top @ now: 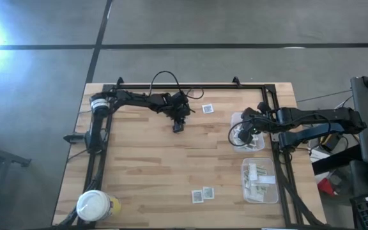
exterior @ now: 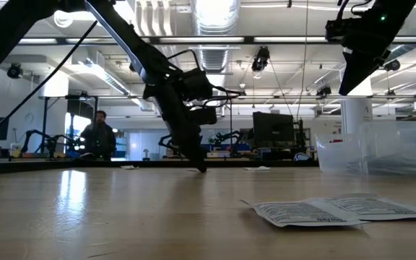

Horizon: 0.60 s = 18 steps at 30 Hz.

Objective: Pick & Place First Aid Supplies
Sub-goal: Put the right bandage pack into the bottom bin

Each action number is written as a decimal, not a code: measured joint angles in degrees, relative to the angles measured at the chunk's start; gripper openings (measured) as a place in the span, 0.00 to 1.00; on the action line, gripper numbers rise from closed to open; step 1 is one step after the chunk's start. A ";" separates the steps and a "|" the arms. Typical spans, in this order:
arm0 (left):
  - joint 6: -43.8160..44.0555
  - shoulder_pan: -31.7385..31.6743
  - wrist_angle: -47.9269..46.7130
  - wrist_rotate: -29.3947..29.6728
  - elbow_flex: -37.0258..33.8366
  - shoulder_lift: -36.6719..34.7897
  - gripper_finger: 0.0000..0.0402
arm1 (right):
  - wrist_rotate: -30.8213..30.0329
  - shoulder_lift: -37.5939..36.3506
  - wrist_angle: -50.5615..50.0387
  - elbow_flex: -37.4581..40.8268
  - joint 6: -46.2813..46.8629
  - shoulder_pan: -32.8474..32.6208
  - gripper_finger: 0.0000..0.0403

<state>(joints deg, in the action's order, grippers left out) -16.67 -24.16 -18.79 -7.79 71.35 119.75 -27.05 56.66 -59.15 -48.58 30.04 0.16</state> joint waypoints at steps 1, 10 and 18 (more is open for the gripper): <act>-0.08 0.00 -0.14 -0.04 -0.02 0.54 0.34 | 0.01 0.00 0.01 0.00 0.00 0.00 0.29; -1.54 0.37 -0.71 2.10 -0.24 0.62 0.02 | 0.29 0.00 -0.01 0.00 0.00 0.00 0.27; -2.14 2.70 -0.99 3.49 -0.37 -0.97 0.00 | 1.16 0.00 0.03 0.00 0.01 0.00 0.27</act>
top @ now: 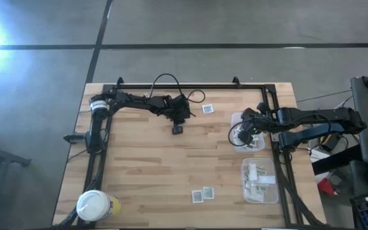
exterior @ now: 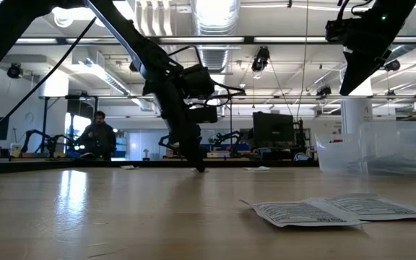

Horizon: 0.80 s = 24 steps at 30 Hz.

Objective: Pick & Place First Aid Supplies
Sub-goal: Put the right bandage pack into the bottom bin

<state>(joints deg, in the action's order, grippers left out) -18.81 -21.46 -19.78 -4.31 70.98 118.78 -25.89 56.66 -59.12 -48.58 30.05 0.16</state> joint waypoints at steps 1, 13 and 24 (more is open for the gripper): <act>0.17 0.60 -0.16 0.16 0.00 -0.88 0.00 | 1.04 0.00 0.07 0.00 -0.01 0.00 0.27; 2.47 7.49 -2.66 -2.22 -0.38 -13.25 0.00 | 11.34 0.00 2.87 0.00 -0.69 -0.68 0.23; 4.60 14.30 -0.14 -2.20 -0.17 -19.38 0.00 | 12.67 0.00 12.77 1.17 -3.84 -7.34 0.21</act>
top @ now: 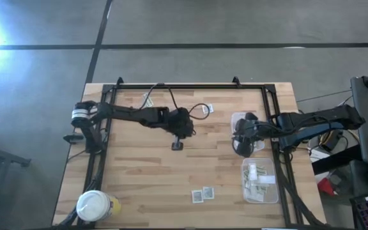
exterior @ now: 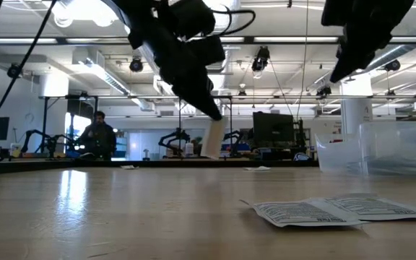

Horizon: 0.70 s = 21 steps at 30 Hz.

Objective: Pick & Place First Aid Supplies
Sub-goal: Put the right bandage pack into the bottom bin

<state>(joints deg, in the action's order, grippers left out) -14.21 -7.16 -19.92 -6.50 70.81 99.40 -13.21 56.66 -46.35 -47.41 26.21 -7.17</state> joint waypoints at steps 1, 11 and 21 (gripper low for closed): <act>0.32 0.67 0.73 -0.05 -0.02 -0.06 0.00 | -0.02 0.02 2.33 0.46 -1.20 -0.65 0.21; 1.31 5.23 12.23 -0.12 0.00 -0.49 0.00 | -0.06 1.45 23.33 5.77 -17.34 -3.75 0.26; 1.63 6.99 28.11 -0.10 0.03 -0.51 0.00 | -0.64 6.71 30.93 5.61 -29.94 -3.86 0.42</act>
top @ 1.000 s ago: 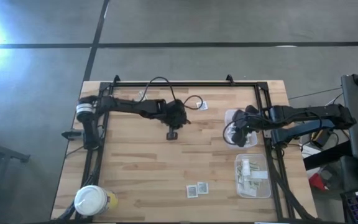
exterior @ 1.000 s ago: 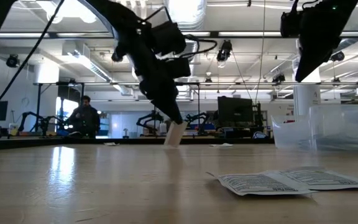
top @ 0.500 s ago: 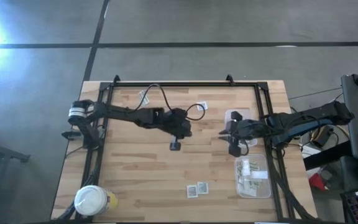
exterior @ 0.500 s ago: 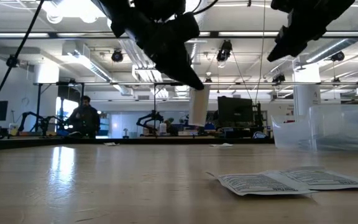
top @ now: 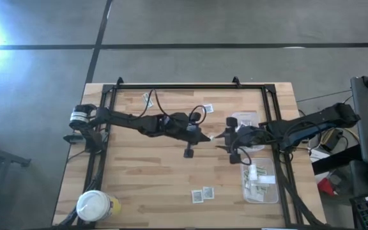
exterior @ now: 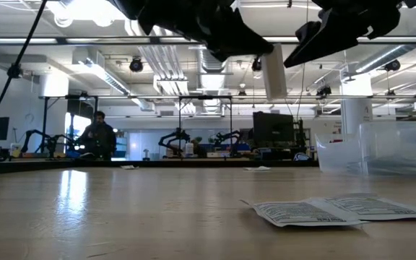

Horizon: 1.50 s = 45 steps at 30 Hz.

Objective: Pick & Place First Aid Supplies
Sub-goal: Put the right bandage pack into the bottom bin

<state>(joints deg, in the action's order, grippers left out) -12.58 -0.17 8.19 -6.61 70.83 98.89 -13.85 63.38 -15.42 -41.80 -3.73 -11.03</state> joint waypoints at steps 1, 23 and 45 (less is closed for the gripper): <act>0.00 -0.02 0.39 0.04 0.02 0.00 0.00 | -0.86 0.39 0.77 -0.04 -0.64 0.00 0.43; 0.68 -0.13 6.84 0.05 0.06 -0.02 0.00 | -5.18 0.46 1.61 -0.07 3.19 0.04 0.03; -4.16 -0.35 -2.59 15.81 0.10 -0.33 0.16 | 6.08 -0.37 -36.80 -11.57 24.20 -1.35 0.02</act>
<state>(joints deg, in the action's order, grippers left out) -16.74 -0.52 5.60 9.20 70.94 98.56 -7.77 63.00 -52.22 -53.37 20.48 -12.38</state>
